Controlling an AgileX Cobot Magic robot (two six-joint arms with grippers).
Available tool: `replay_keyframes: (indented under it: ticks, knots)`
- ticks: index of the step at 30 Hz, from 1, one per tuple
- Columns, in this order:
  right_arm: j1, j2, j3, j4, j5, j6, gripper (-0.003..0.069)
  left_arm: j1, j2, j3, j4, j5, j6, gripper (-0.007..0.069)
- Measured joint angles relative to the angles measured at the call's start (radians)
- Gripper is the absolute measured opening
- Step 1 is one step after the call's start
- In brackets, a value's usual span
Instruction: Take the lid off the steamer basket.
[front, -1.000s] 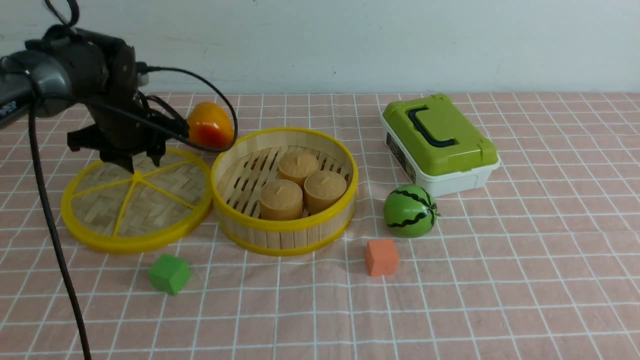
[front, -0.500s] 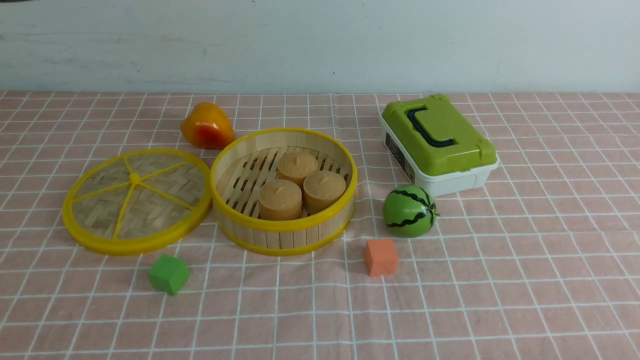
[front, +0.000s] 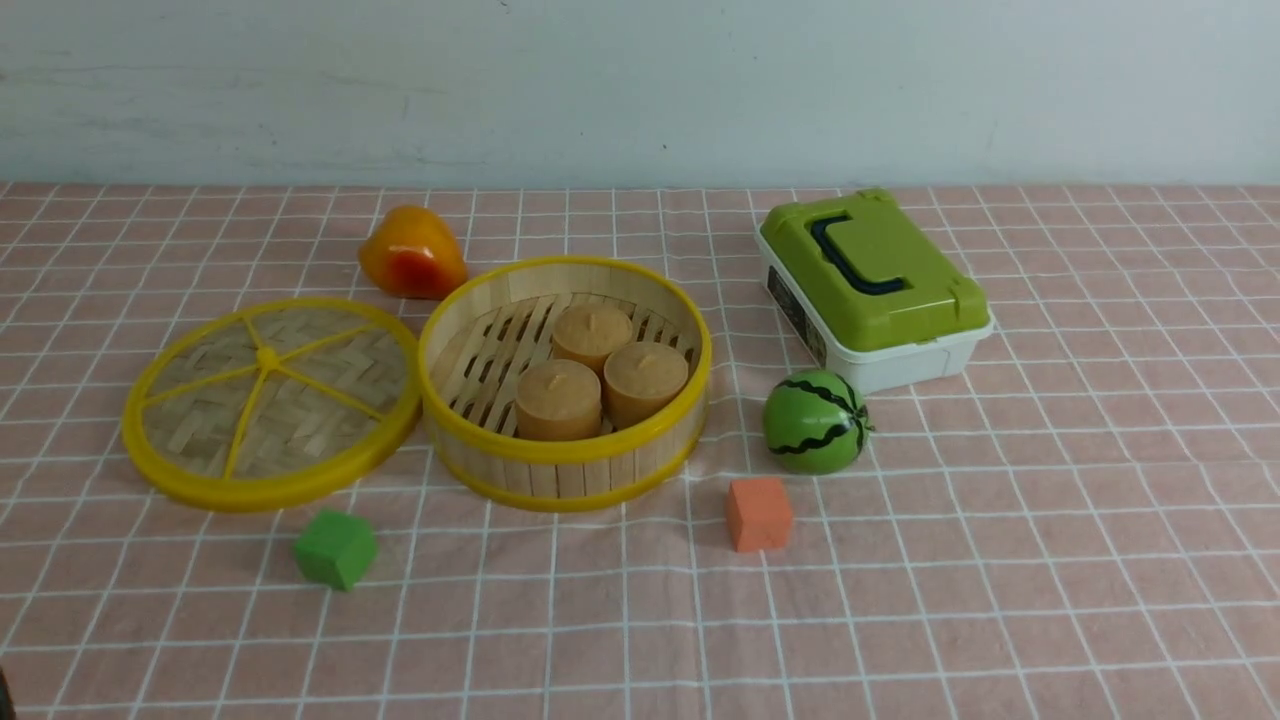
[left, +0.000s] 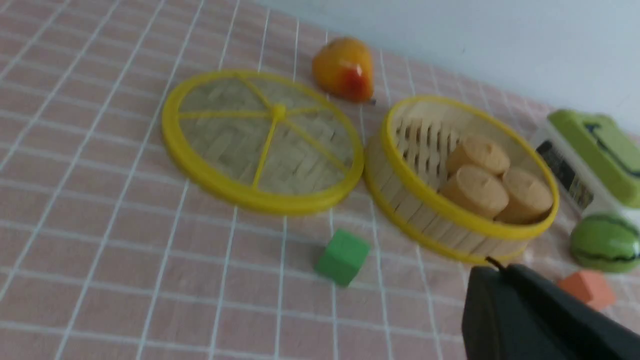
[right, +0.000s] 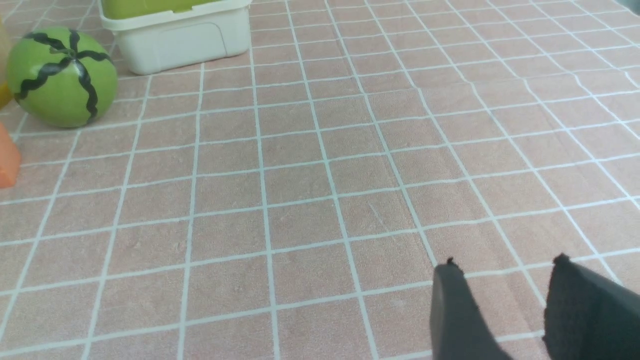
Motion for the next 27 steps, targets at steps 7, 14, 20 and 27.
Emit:
replay_keyframes:
  ticks: [7,14,20,27]
  knots:
    - [0.000,0.000,0.000,0.000,0.000,0.000,0.0241,0.000,-0.132,0.184,-0.077,-0.040,0.094,-0.0013]
    - [0.000,0.000,0.000,0.000,0.000,0.000,0.0241,0.000,-0.134,0.235,-0.141,-0.036,0.097,-0.0013]
    - [0.000,0.000,0.000,0.000,0.000,0.000,0.0241,0.000,-0.172,0.282,-0.139,-0.099,0.098,-0.0013]
    - [0.000,0.000,0.000,0.000,0.000,0.000,0.0241,0.001,-0.323,0.483,-0.101,-0.269,0.108,-0.0013]
